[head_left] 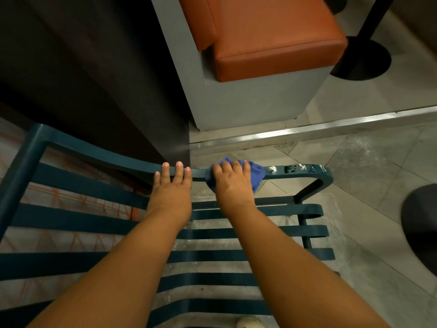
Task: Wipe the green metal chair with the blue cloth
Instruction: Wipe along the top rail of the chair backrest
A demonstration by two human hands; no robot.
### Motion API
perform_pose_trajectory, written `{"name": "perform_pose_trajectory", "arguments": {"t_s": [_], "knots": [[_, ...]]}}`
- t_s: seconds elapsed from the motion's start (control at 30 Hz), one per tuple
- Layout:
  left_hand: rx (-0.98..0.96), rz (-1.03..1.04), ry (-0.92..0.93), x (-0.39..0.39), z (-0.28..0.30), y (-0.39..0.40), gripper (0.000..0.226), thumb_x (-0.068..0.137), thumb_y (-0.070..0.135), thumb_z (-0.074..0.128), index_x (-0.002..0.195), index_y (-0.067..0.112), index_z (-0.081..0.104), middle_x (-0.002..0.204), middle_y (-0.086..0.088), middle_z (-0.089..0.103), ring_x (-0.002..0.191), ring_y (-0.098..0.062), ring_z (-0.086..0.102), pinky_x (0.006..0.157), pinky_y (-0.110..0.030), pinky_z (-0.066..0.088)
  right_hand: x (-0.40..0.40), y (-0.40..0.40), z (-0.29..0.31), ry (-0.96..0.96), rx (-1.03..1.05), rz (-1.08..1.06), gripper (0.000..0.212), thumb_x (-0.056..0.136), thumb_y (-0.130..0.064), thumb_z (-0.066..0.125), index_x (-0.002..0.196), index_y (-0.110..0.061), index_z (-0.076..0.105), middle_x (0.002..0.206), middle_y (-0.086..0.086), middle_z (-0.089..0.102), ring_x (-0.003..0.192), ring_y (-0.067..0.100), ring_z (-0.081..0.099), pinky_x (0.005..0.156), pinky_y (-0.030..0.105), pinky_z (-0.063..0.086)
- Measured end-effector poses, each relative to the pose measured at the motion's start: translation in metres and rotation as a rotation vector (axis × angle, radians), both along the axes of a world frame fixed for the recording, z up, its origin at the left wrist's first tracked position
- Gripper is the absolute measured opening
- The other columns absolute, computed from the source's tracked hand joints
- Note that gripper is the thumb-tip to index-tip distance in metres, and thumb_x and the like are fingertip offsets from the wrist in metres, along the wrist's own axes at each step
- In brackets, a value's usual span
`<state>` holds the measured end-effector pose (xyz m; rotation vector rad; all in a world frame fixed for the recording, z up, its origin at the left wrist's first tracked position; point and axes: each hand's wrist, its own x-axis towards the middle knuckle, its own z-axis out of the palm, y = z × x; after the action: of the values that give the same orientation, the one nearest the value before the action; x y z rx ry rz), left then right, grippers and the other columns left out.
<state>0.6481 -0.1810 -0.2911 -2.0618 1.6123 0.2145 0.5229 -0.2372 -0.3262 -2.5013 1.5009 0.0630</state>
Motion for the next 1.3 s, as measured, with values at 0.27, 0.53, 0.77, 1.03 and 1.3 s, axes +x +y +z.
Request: {"name": "perform_pose_trajectory", "arguments": {"t_s": [0.27,0.53,0.77,1.03,1.3], "knots": [[-0.005,0.023,0.034,0.000,-0.001,-0.005,0.091,0.086,0.013,0.053,0.147,0.021,-0.013,0.157,-0.005,-0.018,0.141,-0.035,-0.017,0.111,-0.052,-0.010,-0.073,-0.009,0.056,-1.011,0.514,-0.250,0.049,0.094,0.000,0.046,0.132,-0.030,0.053,0.126,-0.001,0.052,0.107,0.016,0.056,0.085,0.027,0.055],[-0.055,-0.002,0.212,-0.035,-0.009,-0.016,0.102,0.079,-0.001,0.053,0.145,0.040,-0.013,0.154,0.005,-0.025,0.142,-0.026,-0.019,0.108,-0.056,-0.014,-0.123,-0.005,0.035,-1.026,0.012,-0.370,0.049,0.091,0.000,0.042,0.133,-0.024,0.053,0.138,-0.004,0.050,0.130,0.017,0.045,0.110,0.048,0.037],[0.000,-0.023,0.190,-0.046,-0.018,-0.024,0.101,0.082,0.001,0.052,0.142,0.040,-0.019,0.155,0.005,-0.022,0.142,-0.029,-0.018,0.109,-0.054,-0.013,-0.085,-0.009,-0.005,-0.401,0.012,-0.133,0.048,0.094,-0.027,0.042,0.142,-0.030,0.039,0.150,-0.003,0.039,0.145,0.018,0.020,0.117,0.048,-0.010],[0.038,-0.029,0.187,-0.042,-0.015,-0.023,0.108,0.079,-0.001,0.055,0.139,0.044,-0.024,0.154,0.008,-0.025,0.142,-0.028,-0.020,0.106,-0.060,-0.015,-0.103,-0.008,-0.014,-0.180,-0.087,-0.122,0.041,0.096,-0.040,0.035,0.137,-0.033,0.037,0.142,0.002,0.041,0.140,0.025,0.024,0.116,0.055,-0.004],[0.009,-0.039,0.129,-0.043,-0.022,-0.022,0.111,0.077,-0.002,0.053,0.135,0.046,-0.028,0.153,0.008,-0.027,0.141,-0.028,-0.020,0.101,-0.061,-0.021,-0.072,-0.009,-0.007,-0.248,-0.049,-0.094,0.030,0.093,-0.036,0.038,0.119,-0.027,0.050,0.120,0.001,0.053,0.122,0.026,0.042,0.115,0.055,0.006]]}}
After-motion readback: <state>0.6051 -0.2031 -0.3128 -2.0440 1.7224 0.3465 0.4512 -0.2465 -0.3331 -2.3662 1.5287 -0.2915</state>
